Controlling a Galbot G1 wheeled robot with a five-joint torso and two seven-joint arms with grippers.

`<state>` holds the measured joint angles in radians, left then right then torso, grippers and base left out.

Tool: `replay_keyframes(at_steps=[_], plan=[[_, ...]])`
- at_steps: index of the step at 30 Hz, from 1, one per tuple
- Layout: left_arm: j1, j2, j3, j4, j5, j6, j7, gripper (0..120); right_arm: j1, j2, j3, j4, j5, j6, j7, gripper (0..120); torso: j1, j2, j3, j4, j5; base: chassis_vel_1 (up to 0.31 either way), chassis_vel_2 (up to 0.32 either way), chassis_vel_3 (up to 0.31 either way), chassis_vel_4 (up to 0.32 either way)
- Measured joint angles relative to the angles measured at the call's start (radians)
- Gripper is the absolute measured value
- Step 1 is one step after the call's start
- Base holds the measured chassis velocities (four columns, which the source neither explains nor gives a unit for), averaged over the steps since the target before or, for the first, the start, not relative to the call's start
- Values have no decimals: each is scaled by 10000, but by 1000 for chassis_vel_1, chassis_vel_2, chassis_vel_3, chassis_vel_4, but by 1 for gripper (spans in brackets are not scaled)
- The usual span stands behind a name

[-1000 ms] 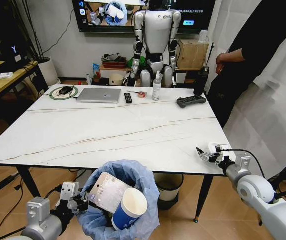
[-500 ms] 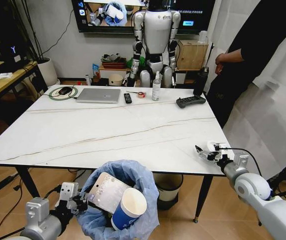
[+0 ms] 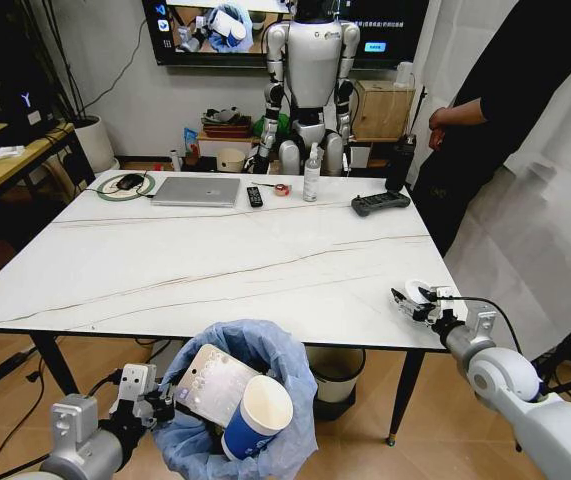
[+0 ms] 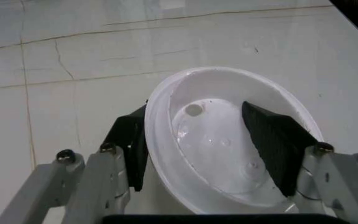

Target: Pick up the trash bin and place the trash from the table into it.

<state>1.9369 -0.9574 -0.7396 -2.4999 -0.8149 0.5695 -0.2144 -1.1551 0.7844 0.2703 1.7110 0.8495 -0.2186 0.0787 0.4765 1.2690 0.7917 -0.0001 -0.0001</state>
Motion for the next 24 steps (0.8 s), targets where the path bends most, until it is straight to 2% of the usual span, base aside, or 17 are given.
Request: replay_keyframes(at_steps=[9, 12, 16, 20, 24], plan=[[-22, 13, 0, 0, -48, 8, -18, 0, -24, -14, -23, 26, -13, 0, -2, 32, 0, -1, 1, 0, 2, 0, 0, 0, 0], [-26, 13, 6, 0, -53, 10, -23, 0, -41, -25, -32, 40, -12, 6, -8, 18, 0, -1, 1, 3, 5, 0, 0, 0, 0], [-35, 12, 9, 0, -59, 10, -27, 0, -50, -52, -43, 55, -11, 9, -11, 5, 0, -2, 2, 2, 4, 0, 0, 0, 0], [-40, 4, 19, 0, -59, 10, -28, 0, -49, -54, -61, 61, -11, 12, -11, 0, 1, -2, 2, 1, 1, 0, 0, 0, 0], [-46, 0, 25, 0, -59, 10, -29, 0, -44, -56, -76, 61, -11, 20, -11, 0, 1, -2, 2, 1, 1, 0, 0, 0, 0]])
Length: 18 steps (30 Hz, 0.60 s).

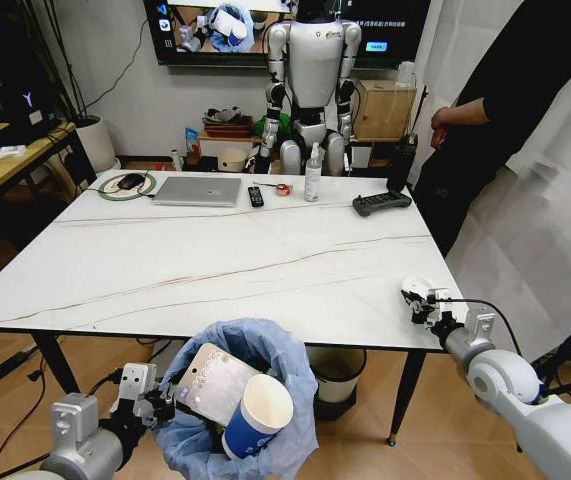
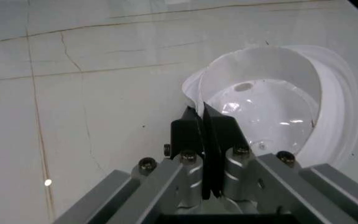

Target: Pick up the trash bin and place the trash from the table into it.

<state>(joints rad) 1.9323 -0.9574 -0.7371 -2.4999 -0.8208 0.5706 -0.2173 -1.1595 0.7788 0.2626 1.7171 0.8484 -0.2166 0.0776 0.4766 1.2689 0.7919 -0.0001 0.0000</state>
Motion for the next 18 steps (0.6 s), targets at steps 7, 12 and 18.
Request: replay_keyframes(at_steps=[7, 12, 18], plan=[[0, 2, 2, 0, 0, 3, -1, 0, 15, 0, -12, -2, 0, 15, -12, 0, 0, 0, 0, 0, 0, 0, 0, 0, 0], [-6, 8, 0, 0, -3, 6, -5, 0, 19, -16, -14, 43, 1, 18, -13, 0, 0, -1, 0, 0, 2, 0, 0, 0, 0], [-1, 10, -2, 0, -7, 13, -17, 0, -83, -133, 44, 366, 19, 50, -75, 0, 1, -2, 2, 0, 7, 0, 0, 0, 0]])
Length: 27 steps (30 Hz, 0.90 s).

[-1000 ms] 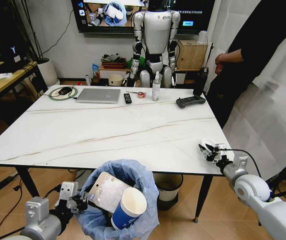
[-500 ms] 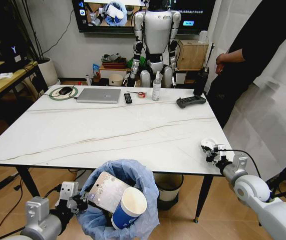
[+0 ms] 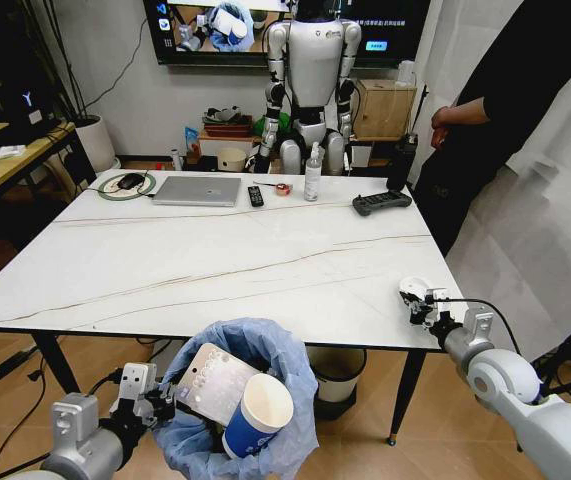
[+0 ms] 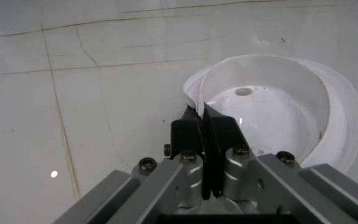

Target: Pick up the trash bin and place the trash from the table into it.

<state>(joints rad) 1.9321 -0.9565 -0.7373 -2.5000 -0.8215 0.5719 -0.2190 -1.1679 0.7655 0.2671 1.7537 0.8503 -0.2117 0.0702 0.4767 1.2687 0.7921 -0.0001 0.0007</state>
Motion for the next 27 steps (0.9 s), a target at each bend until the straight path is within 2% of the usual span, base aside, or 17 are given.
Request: replay_keyframes(at_steps=[19, 27], plan=[[83, -23, 14, 0, 48, 5, -4, 0, -364, -498, 411, 1112, 290, 247, -262, 0, 0, 2, -3, 0, -6, 0, 0, 0, 0], [146, -24, -6, 0, 54, 5, -4, 0, 117, -888, -98, 1926, 838, 1123, -1377, 0, 0, 2, -4, 0, -9, 0, 0, 0, 0]])
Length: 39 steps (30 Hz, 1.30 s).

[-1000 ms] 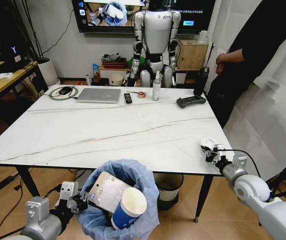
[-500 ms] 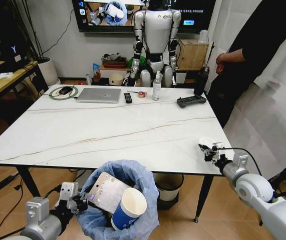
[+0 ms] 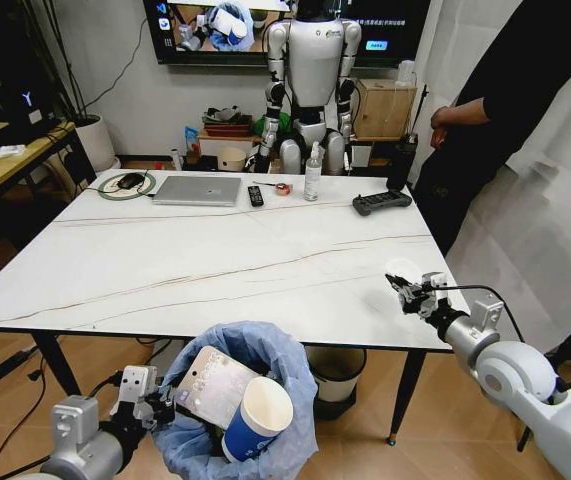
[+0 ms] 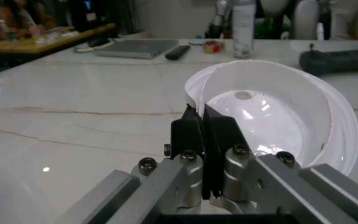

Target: Pick up the trash bin and place the trash from the table into it.

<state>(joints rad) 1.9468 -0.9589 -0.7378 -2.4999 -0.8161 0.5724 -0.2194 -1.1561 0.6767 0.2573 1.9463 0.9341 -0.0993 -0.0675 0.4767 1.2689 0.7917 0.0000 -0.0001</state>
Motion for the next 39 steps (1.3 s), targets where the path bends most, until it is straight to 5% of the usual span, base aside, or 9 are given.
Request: replay_keyframes(at_steps=[20, 28, 39], plan=[[-234, 387, 79, 0, -257, 103, -139, 0, 2488, -1041, -2310, 964, 1608, 1923, -4111, 0, -2, 2, 0, -1, 0, 0, 0, 0, 0], [-213, 489, 4, 0, -283, 122, -150, 0, 5013, -178, -4783, 425, 1941, 2160, -5003, 0, -2, 2, 1, 1, 0, 0, 0, 0, 0], [-193, 580, -21, 0, -347, 133, -156, 0, 6494, 1005, -6553, -592, 2275, 2342, -5623, 0, -1, 2, 1, 1, -1, 0, 0, 0, 0]])
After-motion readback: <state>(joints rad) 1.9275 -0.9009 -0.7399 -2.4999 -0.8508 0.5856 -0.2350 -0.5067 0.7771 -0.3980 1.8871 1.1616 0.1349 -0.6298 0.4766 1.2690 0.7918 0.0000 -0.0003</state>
